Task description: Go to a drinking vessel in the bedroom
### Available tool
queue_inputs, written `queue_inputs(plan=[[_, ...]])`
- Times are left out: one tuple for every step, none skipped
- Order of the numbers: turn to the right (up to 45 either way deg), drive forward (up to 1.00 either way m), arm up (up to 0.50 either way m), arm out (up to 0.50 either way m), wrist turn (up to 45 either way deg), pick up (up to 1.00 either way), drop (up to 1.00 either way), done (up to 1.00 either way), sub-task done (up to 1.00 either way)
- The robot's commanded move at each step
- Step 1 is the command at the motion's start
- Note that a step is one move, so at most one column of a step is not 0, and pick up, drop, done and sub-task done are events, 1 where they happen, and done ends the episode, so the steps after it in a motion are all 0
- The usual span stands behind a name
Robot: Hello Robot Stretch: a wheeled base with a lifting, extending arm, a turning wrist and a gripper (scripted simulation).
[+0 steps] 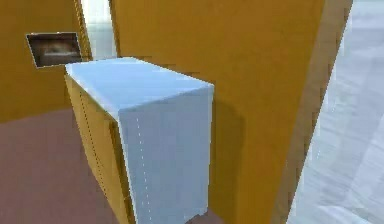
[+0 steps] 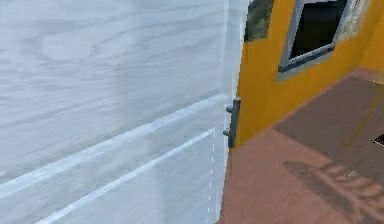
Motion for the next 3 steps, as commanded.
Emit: queue_inputs(plan=[[-39.0, 0.00, 0.00, 0.00, 0.0, 0.00, 0.00, 0.00, 0.00], [0.0, 0.45, 0.00, 0.00, 0.0, 0.00, 0.00, 0.00, 0.00], [-36.0, 0.00, 0.00, 0.00, 0.0, 0.00, 0.00, 0.00, 0.00]])
